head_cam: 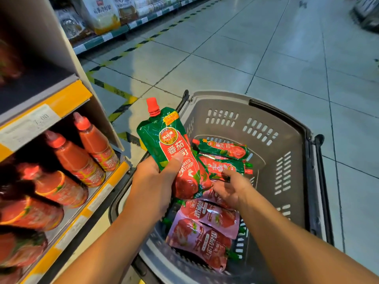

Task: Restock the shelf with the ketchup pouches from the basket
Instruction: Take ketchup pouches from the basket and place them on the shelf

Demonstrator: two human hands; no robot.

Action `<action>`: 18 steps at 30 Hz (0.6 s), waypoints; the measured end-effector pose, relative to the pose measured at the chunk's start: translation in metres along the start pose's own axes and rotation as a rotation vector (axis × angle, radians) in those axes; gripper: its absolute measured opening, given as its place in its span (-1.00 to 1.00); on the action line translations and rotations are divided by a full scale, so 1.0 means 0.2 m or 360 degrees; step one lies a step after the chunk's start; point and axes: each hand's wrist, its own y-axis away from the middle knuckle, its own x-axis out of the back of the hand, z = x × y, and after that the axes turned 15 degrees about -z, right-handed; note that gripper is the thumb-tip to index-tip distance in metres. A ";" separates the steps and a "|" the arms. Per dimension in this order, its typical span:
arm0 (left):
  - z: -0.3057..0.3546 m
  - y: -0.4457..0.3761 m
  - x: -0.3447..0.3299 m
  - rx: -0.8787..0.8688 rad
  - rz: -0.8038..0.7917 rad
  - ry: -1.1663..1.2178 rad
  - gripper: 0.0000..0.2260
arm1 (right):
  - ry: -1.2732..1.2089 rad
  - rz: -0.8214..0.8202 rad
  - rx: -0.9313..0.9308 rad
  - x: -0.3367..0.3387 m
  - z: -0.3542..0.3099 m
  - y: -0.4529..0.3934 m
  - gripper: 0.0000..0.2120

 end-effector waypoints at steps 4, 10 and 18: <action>-0.01 0.00 0.01 -0.0021 -0.0012 0.0043 -0.86 | -0.0082 0.0107 0.0171 -0.01 0.00 0.00 -0.59; -0.01 0.00 0.00 -0.0026 -0.0077 0.0054 -0.86 | -0.0220 0.0230 0.0288 0.00 -0.05 0.01 -0.74; 0.01 0.00 0.00 -0.0009 -0.0087 0.0109 -0.87 | -0.0067 0.0317 0.0361 -0.02 -0.07 0.00 -0.80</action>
